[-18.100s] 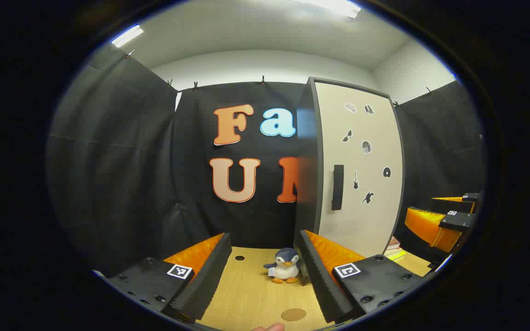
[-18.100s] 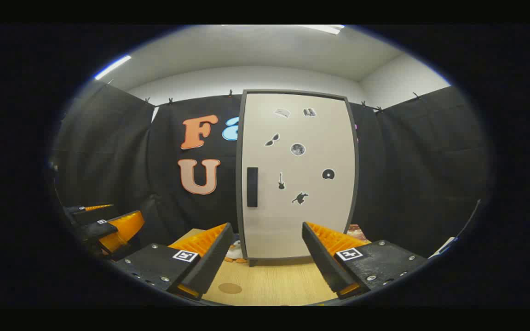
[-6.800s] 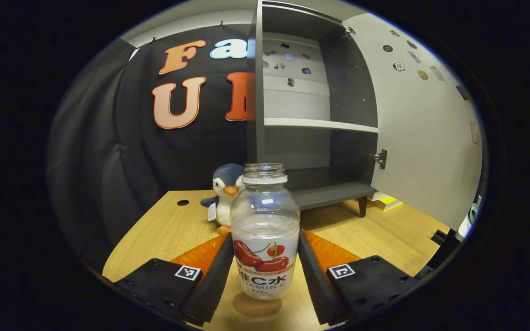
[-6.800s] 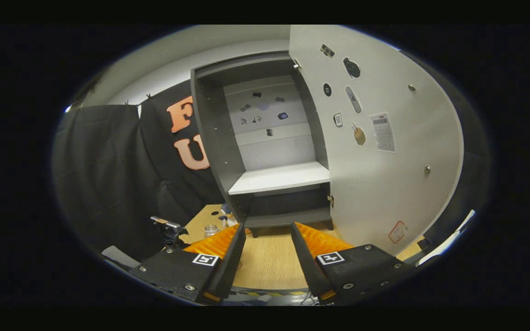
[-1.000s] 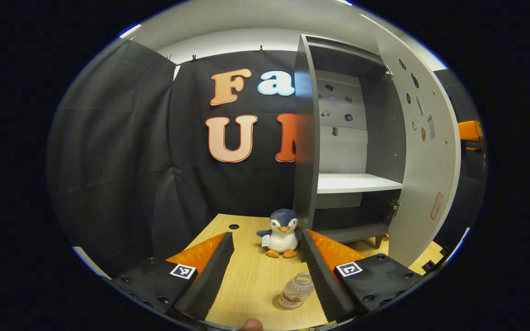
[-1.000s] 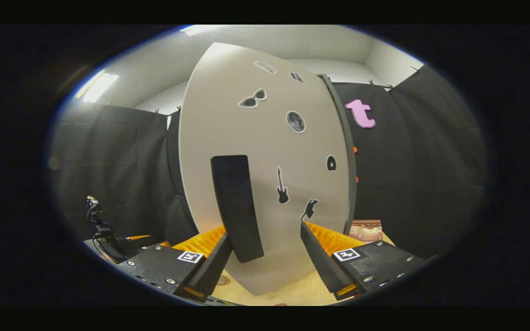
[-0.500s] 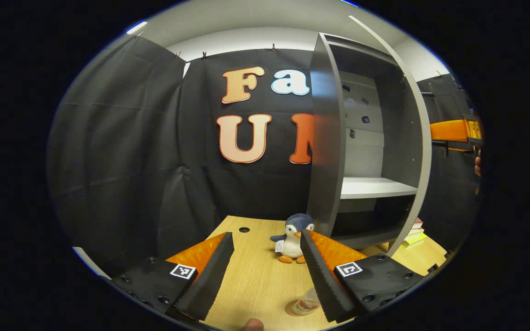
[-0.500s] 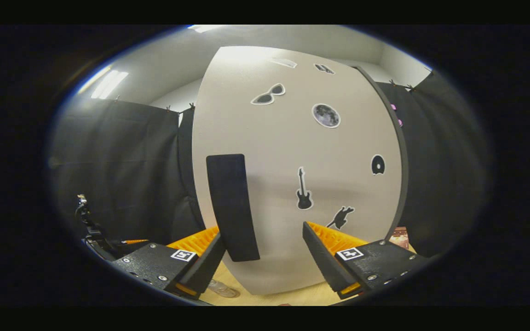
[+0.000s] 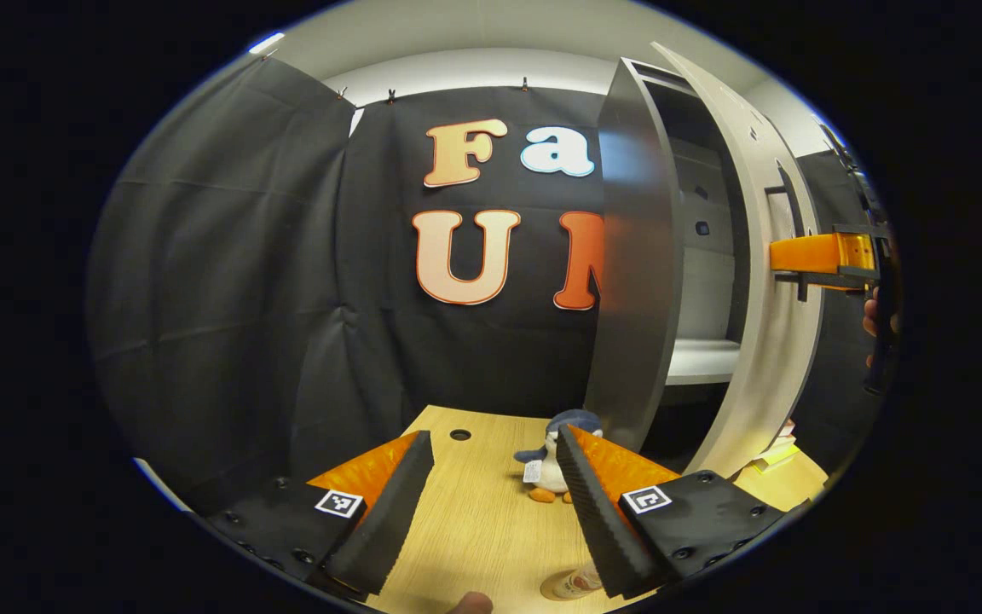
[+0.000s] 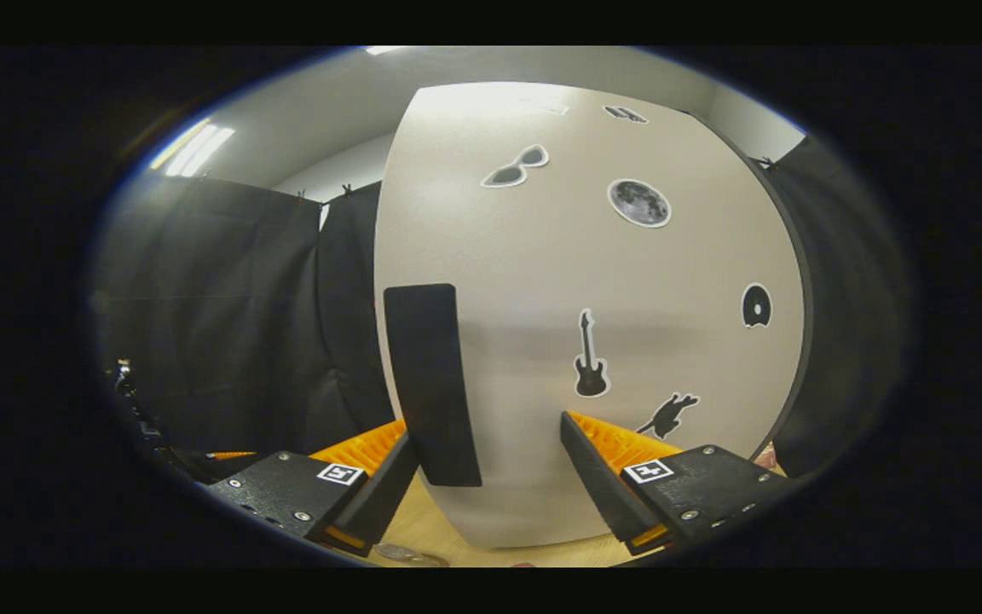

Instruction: Open the cabinet door with the right hand, grasp the bottle in the cabinet with the left hand and place it on the coaster, then close the cabinet door with the right hand.

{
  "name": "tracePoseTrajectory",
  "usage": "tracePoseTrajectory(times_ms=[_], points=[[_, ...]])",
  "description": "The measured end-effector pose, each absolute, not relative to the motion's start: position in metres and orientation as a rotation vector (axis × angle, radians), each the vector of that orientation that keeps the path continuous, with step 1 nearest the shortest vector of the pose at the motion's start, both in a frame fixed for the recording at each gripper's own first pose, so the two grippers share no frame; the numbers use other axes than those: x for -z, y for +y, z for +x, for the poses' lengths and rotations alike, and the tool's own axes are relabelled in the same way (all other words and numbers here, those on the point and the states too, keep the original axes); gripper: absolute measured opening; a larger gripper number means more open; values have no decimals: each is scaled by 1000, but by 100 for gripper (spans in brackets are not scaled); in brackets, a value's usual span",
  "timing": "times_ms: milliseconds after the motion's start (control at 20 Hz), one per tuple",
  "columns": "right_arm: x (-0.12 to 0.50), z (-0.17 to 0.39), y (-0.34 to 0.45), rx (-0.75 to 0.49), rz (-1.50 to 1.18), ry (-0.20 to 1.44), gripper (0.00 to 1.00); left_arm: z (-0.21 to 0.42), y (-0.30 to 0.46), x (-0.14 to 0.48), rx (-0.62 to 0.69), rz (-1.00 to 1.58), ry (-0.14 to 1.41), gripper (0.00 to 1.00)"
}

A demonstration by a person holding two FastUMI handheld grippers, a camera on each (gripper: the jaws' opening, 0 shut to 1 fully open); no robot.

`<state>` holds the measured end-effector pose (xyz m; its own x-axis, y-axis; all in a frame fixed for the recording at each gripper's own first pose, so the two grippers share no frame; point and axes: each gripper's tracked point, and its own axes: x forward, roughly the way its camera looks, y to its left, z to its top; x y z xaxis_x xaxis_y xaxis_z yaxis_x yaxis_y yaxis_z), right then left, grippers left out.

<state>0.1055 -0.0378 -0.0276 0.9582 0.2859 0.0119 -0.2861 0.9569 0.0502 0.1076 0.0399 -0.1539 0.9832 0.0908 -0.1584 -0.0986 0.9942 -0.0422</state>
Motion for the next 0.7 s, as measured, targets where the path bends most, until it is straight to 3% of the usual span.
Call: tracePoseTrajectory(times_ms=[700], points=[[29,119,-26,-79,9,-40,98,122,23,127,-63,-60,123,95]])
